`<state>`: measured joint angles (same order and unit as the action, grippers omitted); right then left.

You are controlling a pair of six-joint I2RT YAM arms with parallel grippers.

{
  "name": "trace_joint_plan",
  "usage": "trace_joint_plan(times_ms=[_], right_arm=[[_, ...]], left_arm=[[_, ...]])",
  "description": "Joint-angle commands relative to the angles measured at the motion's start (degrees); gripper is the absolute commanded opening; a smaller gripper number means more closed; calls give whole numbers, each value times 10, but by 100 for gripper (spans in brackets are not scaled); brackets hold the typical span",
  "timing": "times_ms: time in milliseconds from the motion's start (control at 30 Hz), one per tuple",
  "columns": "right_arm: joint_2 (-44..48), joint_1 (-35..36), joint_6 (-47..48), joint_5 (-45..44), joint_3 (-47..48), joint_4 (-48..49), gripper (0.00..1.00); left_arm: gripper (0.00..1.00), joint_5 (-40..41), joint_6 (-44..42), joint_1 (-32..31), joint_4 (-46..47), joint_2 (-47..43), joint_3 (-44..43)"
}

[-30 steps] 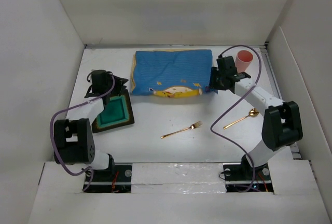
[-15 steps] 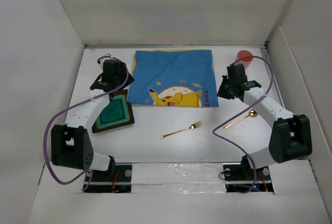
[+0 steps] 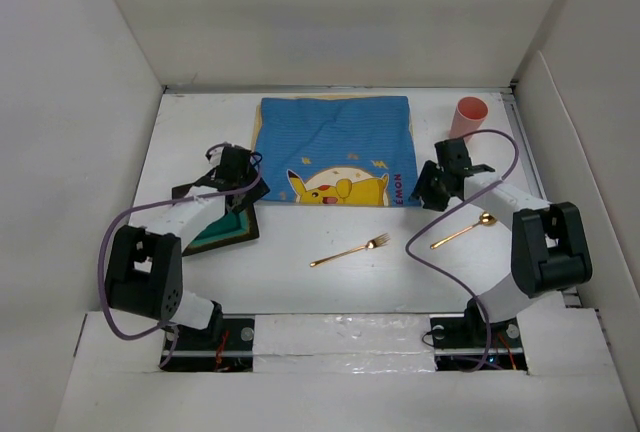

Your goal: Set the dinner table for one person

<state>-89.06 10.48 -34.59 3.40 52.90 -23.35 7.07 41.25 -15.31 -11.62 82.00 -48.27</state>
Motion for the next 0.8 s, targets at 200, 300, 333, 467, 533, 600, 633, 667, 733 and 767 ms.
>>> trace_joint_plan(times_ms=[200, 300, 333, 467, 533, 600, 633, 667, 733, 767], right_arm=[[8, -4, -20, 13, -16, 52, 52], [23, -4, -19, 15, -19, 54, 52], [24, -4, -15, 17, -19, 54, 52], [38, -4, -6, 27, -19, 59, 52], [35, -4, -1, 30, -14, 54, 52], [33, -4, 2, 31, -10, 52, 52], [33, -4, 4, 30, -9, 52, 52], [30, -4, 6, 29, -8, 51, 53], [27, -4, 7, 27, -8, 47, 54], [21, -4, 8, 21, -7, 45, 54]], left_arm=[[54, -33, 101, -39, 61, 24, 11], [54, -7, 111, -53, 53, 47, 12], [54, 6, 120, -53, 57, 52, 27], [54, 33, 121, -37, 68, 52, 60], [54, 49, 118, -24, 69, 46, 68], [54, 82, 109, -17, 63, 27, 71], [54, 89, 105, -9, 58, 22, 71], [54, 88, 100, 14, 59, 13, 73], [54, 72, 95, 42, 60, 8, 78], [55, 68, 92, 53, 64, 4, 82]])
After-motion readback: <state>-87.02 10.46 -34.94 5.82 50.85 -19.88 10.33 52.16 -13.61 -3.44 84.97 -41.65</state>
